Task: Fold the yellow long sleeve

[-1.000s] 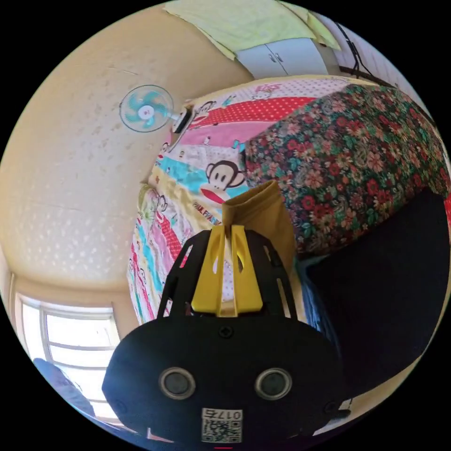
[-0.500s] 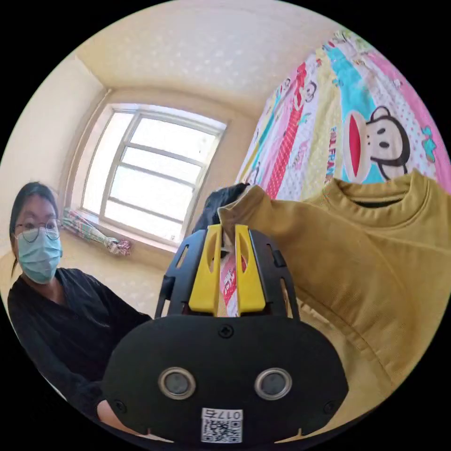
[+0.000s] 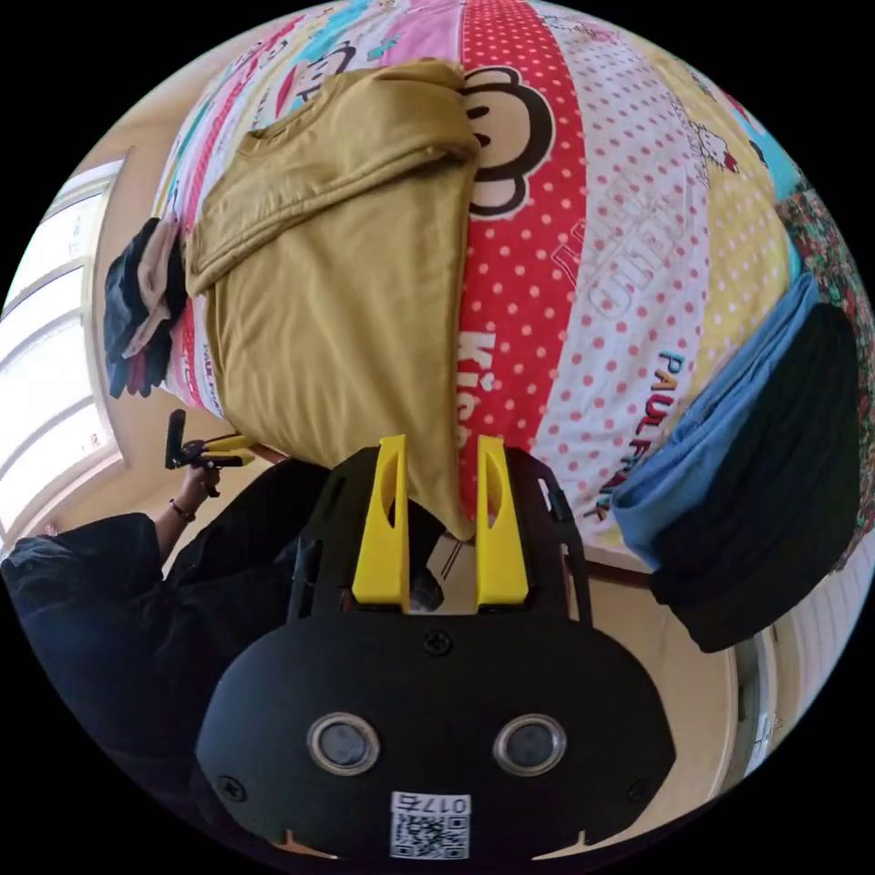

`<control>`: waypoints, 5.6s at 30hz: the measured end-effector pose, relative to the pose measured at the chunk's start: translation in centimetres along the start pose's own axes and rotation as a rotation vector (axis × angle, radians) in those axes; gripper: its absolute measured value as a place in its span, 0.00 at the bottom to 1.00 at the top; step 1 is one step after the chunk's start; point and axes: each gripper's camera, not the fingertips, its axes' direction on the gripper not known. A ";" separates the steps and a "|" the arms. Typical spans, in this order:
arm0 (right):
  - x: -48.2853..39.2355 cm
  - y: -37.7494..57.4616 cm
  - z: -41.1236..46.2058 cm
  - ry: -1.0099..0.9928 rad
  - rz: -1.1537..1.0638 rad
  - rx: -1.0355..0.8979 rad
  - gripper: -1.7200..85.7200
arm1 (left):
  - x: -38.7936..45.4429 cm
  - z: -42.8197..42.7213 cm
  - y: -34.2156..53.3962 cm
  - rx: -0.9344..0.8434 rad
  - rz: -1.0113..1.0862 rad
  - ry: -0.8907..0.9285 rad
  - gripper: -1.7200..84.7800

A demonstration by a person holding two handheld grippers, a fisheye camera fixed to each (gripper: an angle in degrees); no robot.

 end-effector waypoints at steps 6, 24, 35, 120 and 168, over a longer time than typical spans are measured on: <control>2.7 4.0 6.4 -0.092 0.063 -0.156 0.16 | 0.7 3.4 -3.7 -0.055 0.058 0.046 0.19; 8.6 13.1 -4.8 -0.666 -0.035 -0.010 0.05 | 8.7 -9.0 12.4 0.037 0.051 0.600 0.06; 11.9 -10.0 -12.3 -1.038 -0.305 0.505 0.05 | 6.4 -19.4 -3.0 0.593 0.155 0.875 0.07; 1.3 -13.4 2.1 0.060 -0.014 0.687 0.03 | 17.3 -5.6 -4.6 0.764 -0.235 0.438 0.08; 32.6 3.3 -18.5 -1.409 -0.081 1.194 0.12 | 61.5 2.6 -4.2 0.181 0.569 0.373 0.13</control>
